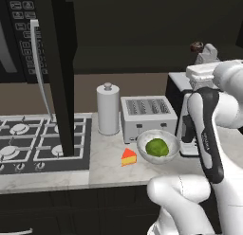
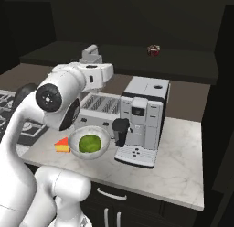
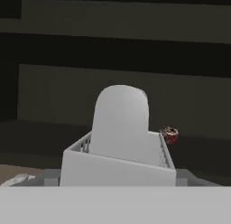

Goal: Pick the cheese from the fridge and the cheese grater from the cabinet and place them next to the salad bowl.

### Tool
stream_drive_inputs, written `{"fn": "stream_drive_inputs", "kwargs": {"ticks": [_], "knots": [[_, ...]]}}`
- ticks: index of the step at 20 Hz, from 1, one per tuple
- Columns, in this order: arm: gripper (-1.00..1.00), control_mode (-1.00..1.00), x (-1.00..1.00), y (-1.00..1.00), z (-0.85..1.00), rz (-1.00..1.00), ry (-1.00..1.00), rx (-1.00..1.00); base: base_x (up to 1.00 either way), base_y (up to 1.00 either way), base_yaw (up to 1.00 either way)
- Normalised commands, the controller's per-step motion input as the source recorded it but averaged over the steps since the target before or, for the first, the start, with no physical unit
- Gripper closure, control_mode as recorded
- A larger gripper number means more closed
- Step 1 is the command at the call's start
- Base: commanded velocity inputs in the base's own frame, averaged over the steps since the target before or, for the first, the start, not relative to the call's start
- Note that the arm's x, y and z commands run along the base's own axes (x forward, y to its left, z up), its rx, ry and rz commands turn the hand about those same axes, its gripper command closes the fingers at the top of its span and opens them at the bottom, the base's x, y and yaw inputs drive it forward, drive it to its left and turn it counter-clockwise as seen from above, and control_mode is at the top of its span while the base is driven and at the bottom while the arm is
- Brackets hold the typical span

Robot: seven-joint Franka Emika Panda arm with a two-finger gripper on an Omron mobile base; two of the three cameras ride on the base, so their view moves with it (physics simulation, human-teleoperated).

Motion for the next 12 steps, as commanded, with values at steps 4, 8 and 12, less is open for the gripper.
{"fn": "stream_drive_inputs", "kwargs": {"ticks": [4,8,12], "knots": [[1.00,-1.00,-0.70,0.21,0.00,-0.18,-0.04,0.00,0.00,0.00,0.00],[1.00,-1.00,-0.66,0.40,0.00,-0.21,-0.06,0.01,0.00,0.00,0.00],[1.00,-1.00,-0.52,0.55,0.00,-0.17,-0.05,0.07,0.00,0.00,0.00]]}}
